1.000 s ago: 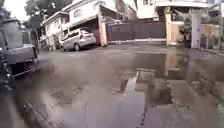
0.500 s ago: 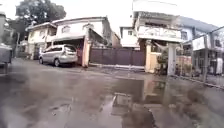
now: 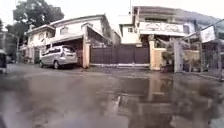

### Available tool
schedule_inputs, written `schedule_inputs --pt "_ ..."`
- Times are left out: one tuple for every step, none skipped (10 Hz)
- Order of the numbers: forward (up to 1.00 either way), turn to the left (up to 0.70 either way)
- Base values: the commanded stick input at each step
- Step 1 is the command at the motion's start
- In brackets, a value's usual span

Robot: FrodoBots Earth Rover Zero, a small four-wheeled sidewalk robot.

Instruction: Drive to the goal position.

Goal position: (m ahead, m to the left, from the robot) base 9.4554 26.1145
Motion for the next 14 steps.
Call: schedule_inputs --pt "0.85 0.14" --pt "0.85 0.27" --pt "0.85 0.27" --pt "0.85 0.27" --pt "0.85 0.27" --pt "0.85 0.27" --pt "0.85 0.27" --pt "0.85 0.27" --pt "0.85 0.27" --pt "0.85 0.27" --pt "0.85 0.27" --pt "0.85 0.27" --pt "0.85 0.27" --pt "0.85 0.27"
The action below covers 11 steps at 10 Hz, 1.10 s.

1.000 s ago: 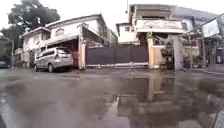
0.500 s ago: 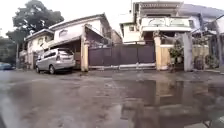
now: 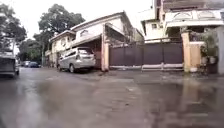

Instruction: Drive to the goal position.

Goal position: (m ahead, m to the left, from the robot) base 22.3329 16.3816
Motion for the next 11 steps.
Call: schedule_inputs --pt "0.85 0.27" --pt "0.85 0.24" --pt "0.85 0.16" --pt "0.85 0.08" --pt "0.85 0.01" --pt "1.00 0.00" --pt "1.00 0.00" --pt "1.00 0.00" --pt "1.00 0.00" --pt "1.00 0.00" --pt "1.00 0.00"
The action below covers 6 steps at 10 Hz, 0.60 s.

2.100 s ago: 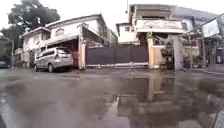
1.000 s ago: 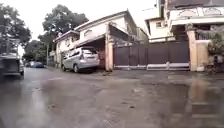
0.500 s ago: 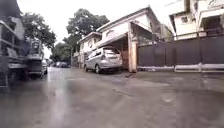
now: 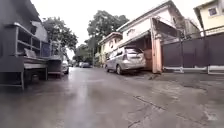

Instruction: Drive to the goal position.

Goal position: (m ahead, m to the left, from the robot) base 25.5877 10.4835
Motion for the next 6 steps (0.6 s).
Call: schedule_inputs --pt "1.00 0.00" --pt "1.00 0.00" --pt "1.00 -0.22" --pt "1.00 0.00" --pt "1.00 0.00" --pt "1.00 0.00"
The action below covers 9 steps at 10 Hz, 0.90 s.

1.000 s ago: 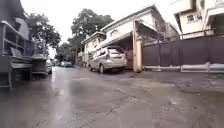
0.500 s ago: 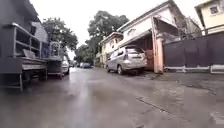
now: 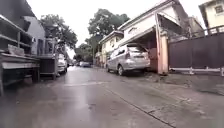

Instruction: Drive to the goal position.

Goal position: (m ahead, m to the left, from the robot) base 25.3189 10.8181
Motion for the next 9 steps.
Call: schedule_inputs --pt "1.00 0.00" --pt "1.00 0.00" --pt "1.00 0.27" --pt "1.00 0.27" --pt "1.00 0.00" --pt "1.00 0.00" --pt "1.00 0.00" --pt "1.00 0.00" --pt "1.00 0.00"
